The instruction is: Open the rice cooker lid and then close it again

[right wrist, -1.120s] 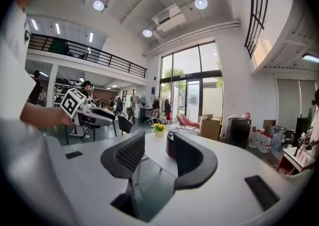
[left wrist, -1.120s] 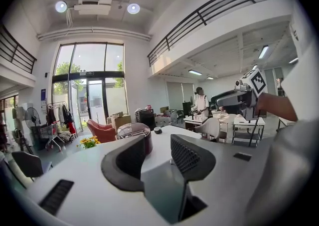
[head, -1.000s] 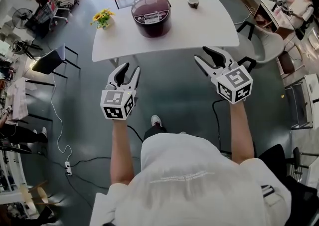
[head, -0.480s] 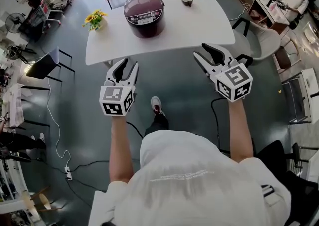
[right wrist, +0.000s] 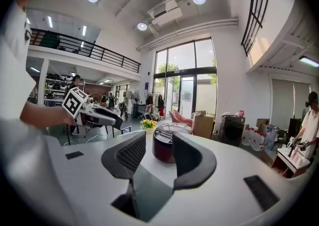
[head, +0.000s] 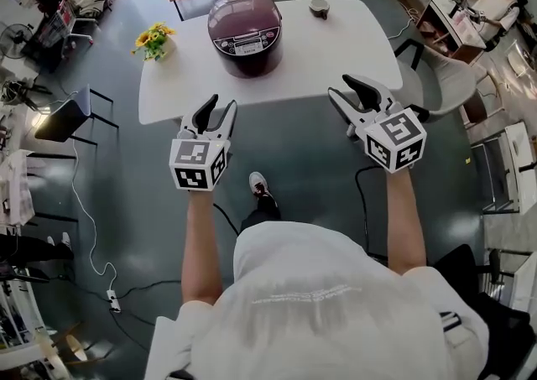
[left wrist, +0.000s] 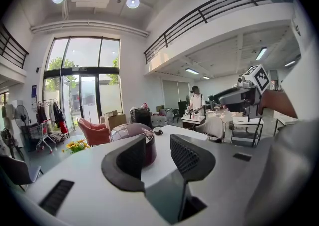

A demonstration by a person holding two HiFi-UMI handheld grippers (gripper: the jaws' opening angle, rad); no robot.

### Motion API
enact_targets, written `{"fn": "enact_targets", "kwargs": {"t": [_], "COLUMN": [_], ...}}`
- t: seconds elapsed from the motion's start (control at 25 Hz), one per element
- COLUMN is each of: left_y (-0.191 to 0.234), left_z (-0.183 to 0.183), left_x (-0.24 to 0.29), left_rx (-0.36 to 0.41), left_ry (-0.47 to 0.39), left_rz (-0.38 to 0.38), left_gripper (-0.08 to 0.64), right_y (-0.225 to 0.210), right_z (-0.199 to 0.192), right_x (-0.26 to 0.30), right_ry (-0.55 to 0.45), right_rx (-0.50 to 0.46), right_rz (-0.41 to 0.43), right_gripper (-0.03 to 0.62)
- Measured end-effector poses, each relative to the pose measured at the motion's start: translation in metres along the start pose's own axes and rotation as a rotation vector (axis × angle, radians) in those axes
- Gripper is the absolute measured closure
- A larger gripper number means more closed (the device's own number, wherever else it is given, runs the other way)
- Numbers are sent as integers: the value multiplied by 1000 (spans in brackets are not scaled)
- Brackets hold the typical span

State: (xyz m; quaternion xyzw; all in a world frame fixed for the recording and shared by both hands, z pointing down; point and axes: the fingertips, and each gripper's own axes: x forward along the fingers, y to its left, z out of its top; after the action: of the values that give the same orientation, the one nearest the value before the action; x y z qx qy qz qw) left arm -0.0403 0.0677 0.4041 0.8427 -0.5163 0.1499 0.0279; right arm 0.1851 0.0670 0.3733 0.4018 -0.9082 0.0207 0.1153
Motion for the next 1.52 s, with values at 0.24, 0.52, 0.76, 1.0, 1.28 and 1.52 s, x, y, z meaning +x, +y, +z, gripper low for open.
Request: {"fn": "enact_targets", "kwargs": {"t": [0.24, 0.52, 0.76, 1.0, 1.28, 1.52], "left_y": [51, 105, 155, 182, 188, 192], "left_z": [3, 1, -6, -22, -42, -54], "left_x": [36, 75, 95, 112, 124, 130], "left_rx": [-14, -41, -74, -103, -154, -199], "left_ry": [10, 21, 29, 43, 63, 84], "left_rz": [-18, -59, -66, -104, -140, -145], "left_gripper": [390, 390, 393, 393, 394, 394], "right_y": [-8, -21, -24, -18, 2, 10], "right_z": [8, 16, 21, 13, -3, -16], "right_x": [56, 118, 172, 227, 267, 298], "right_ry": [35, 85, 128, 228, 312, 378], "right_rx": [-6, 5, -8, -86, -177, -215], "right_rz": [-1, -25, -26, -12, 70, 185], "right_gripper": [411, 416, 417, 417, 414, 414]}}
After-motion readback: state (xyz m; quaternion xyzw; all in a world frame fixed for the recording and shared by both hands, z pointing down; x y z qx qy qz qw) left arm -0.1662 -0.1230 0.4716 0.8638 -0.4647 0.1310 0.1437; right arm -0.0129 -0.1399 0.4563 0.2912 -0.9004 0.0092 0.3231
